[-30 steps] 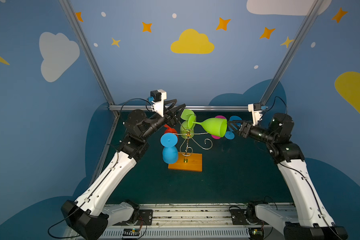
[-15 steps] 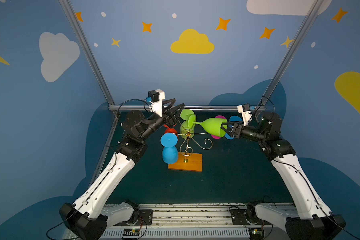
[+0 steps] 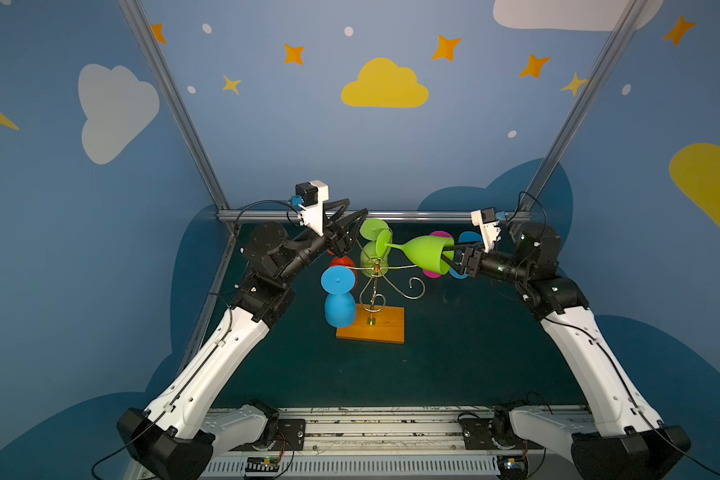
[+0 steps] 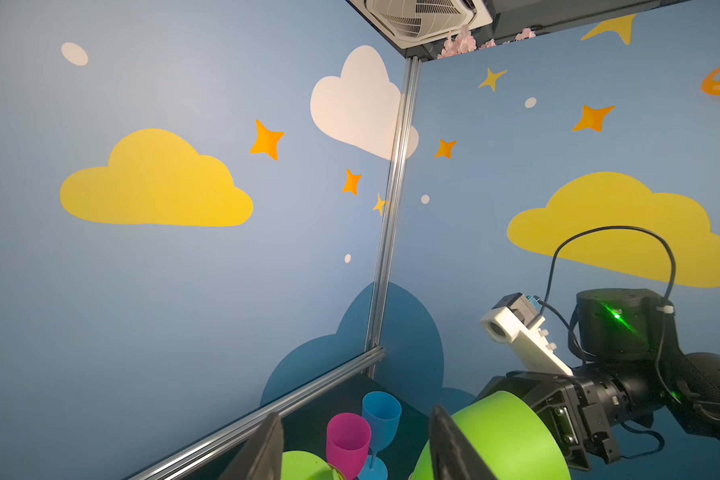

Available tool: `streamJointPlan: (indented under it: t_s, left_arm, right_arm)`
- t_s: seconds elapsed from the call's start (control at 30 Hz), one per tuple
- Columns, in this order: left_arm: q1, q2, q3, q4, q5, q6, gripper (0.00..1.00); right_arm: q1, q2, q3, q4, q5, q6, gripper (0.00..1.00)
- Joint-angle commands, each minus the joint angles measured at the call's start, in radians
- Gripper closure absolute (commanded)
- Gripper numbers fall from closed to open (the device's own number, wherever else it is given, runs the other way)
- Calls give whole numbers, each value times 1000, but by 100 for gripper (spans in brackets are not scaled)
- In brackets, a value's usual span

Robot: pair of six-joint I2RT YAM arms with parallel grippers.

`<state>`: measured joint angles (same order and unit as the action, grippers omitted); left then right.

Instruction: Take the wine glass off the wine glass rack

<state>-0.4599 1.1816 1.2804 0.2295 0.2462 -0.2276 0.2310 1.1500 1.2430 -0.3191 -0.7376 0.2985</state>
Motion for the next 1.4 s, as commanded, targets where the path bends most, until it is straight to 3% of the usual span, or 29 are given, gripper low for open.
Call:
streamJointPlan:
  t_s: [0.0, 0.33, 0.57, 0.7, 0.83, 0.9, 1.07, 1.37]
  left_arm:
    - [4, -20, -10, 16, -6, 12, 44]
    - [4, -32, -15, 8, -48, 24, 40]
    - [7, -39, -15, 5, -64, 26, 34]
    - [9, -51, -21, -4, -82, 39, 26]
    - [9, -71, -37, -8, -122, 54, 3]
    - [10, -80, -50, 0, -140, 59, 1]
    - [13, -103, -73, 7, -167, 69, 1]
    - [21, -140, -105, 15, -193, 84, 1]
  right_arm:
    - [3, -9, 39, -21, 7, -25, 45]
    - [-5, -76, 63, -101, 112, -71, 45]
    - [-31, -96, 95, -162, 98, -78, 45]
    - [-46, -119, 107, -199, 108, -99, 45]
    - [-63, -153, 126, -234, 154, -125, 45]
    - [-67, -165, 132, -249, 175, -138, 12]
    - [-71, -201, 120, -261, 237, -157, 12]
    - [-84, -204, 138, -293, 180, -156, 12]
